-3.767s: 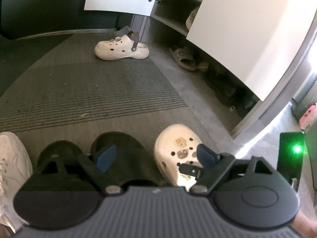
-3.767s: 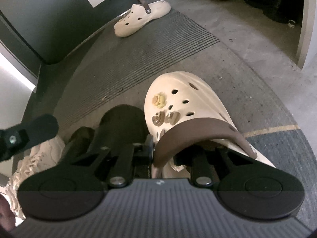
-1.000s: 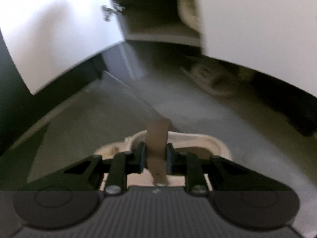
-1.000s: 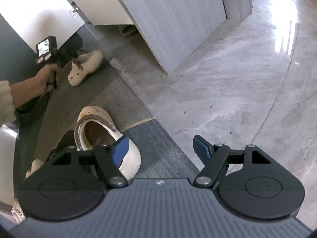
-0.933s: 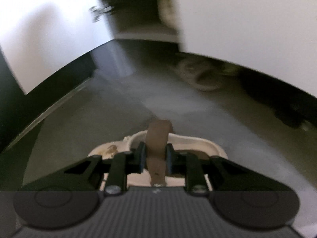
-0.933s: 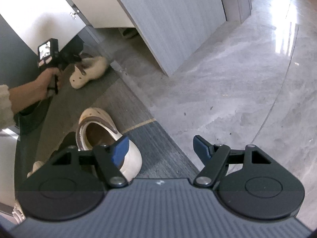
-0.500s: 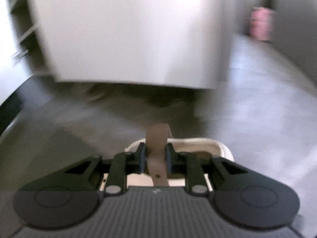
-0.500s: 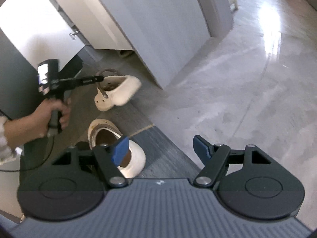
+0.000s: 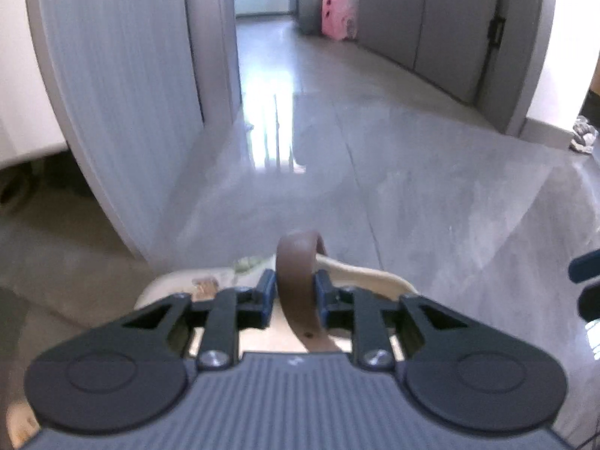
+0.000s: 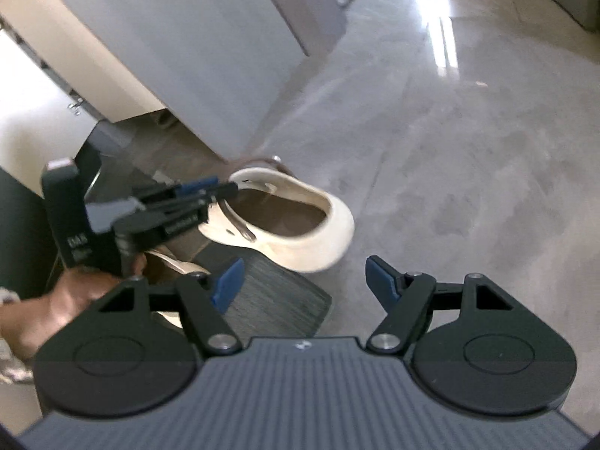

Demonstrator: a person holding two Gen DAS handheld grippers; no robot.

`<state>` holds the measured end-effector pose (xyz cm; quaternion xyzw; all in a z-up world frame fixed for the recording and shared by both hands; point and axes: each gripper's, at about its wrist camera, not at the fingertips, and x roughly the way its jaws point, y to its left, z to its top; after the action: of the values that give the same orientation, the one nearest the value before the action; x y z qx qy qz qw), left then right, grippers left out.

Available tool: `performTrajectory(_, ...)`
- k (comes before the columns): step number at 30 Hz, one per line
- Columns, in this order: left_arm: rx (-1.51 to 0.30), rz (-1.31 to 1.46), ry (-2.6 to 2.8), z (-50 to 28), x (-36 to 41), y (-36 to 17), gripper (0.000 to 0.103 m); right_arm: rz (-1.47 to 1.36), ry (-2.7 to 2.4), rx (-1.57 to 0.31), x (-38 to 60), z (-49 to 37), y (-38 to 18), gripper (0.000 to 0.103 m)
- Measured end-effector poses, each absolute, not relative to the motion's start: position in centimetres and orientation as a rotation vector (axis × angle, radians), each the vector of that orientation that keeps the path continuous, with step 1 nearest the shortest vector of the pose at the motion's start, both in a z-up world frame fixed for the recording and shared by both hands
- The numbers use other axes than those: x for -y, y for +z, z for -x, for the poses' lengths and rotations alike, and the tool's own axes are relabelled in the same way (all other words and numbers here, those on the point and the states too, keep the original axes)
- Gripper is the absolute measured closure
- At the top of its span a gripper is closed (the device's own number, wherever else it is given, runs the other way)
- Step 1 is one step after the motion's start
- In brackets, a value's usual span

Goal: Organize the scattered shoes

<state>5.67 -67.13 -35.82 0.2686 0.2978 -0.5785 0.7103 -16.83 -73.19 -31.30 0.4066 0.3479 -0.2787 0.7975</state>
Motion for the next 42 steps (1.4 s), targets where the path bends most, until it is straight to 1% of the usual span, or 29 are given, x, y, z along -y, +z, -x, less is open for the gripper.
performTrajectory(1, -0.680, -0.577, -1.284, -5.7, 66.9, -35.8, 0.072, -0.874, -0.600, -0.751, 73.1, 16.9, -31.5, 0.029)
performTrajectory(3, -0.715, -0.499, -1.262, -5.9, 65.5, -35.0, 0.050, -0.853, -0.573, -0.745, 72.9, 16.7, -32.3, 0.029)
performTrajectory(4, -0.713, -0.461, -1.243, -5.9, 64.5, -34.3, 0.029, -0.840, -0.557, -0.740, 72.7, 16.5, -32.7, 0.029)
performTrajectory(5, -0.694, -0.415, -1.217, -5.8, 62.8, -33.2, 0.018, -0.835, -0.550, -0.740, 72.7, 16.5, -32.8, 0.029)
performTrajectory(9, -0.697, -0.313, -1.148, -6.0, 56.8, -30.7, 0.017, -0.765, -0.472, -0.789, 71.8, 14.6, -34.5, 0.029)
performTrajectory(12, -0.763, -0.268, -1.032, -6.9, 52.2, -30.5, 0.016, -0.680, -0.379, -0.788, 71.2, 11.8, -34.9, 0.029)
performTrajectory(15, -0.801, -0.243, -0.967, -8.0, 49.3, -30.5, 0.014, -0.585, -0.319, -0.785, 70.7, 9.2, -34.9, 0.029)
performTrajectory(22, -0.889, -0.059, -0.705, -14.1, 46.0, -29.9, 0.013, -0.503, -0.243, -0.833, 70.9, 2.1, -36.7, 0.030)
performTrajectory(26, -0.875, 0.007, -0.602, -16.3, 44.5, -29.0, 0.012, -0.548, -0.267, -0.888, 71.9, -1.0, -39.0, 0.030)
performTrajectory(27, -0.875, 0.018, -0.577, -16.9, 44.1, -28.9, 0.012, -0.576, -0.277, -0.887, 72.3, -1.4, -39.6, 0.032)
performTrajectory(28, -0.881, 0.028, -0.564, -17.3, 43.8, -28.9, 0.012, -0.612, -0.288, -0.883, 72.7, -1.8, -40.3, 0.037)
performTrajectory(30, -0.898, 0.054, -0.552, -18.0, 43.1, -29.0, 0.012, -0.683, -0.314, -0.870, 73.4, -2.4, -41.4, 0.055)
performTrajectory(31, -0.907, 0.066, -0.551, -18.3, 43.0, -29.1, 0.012, -0.694, -0.322, -0.863, 73.4, -2.6, -41.6, 0.066)
performTrajectory(33, -0.924, 0.088, -0.551, -18.8, 42.7, -29.1, 0.012, -0.708, -0.329, -0.846, 73.4, -3.1, -41.7, 0.073)
performTrajectory(35, -0.936, 0.119, -0.539, -19.6, 42.3, -28.8, 0.012, -0.661, -0.323, -0.817, 72.5, -4.3, -40.9, 0.083)
performTrajectory(37, -0.916, 0.142, -0.519, -19.8, 41.9, -28.3, 0.012, -0.653, -0.325, -0.796, 72.2, -5.3, -40.4, 0.087)
performTrajectory(42, -0.858, 0.197, -0.457, -19.3, 41.8, -27.2, 0.012, -0.614, -0.303, -0.772, 71.7, -8.7, -40.1, 0.086)
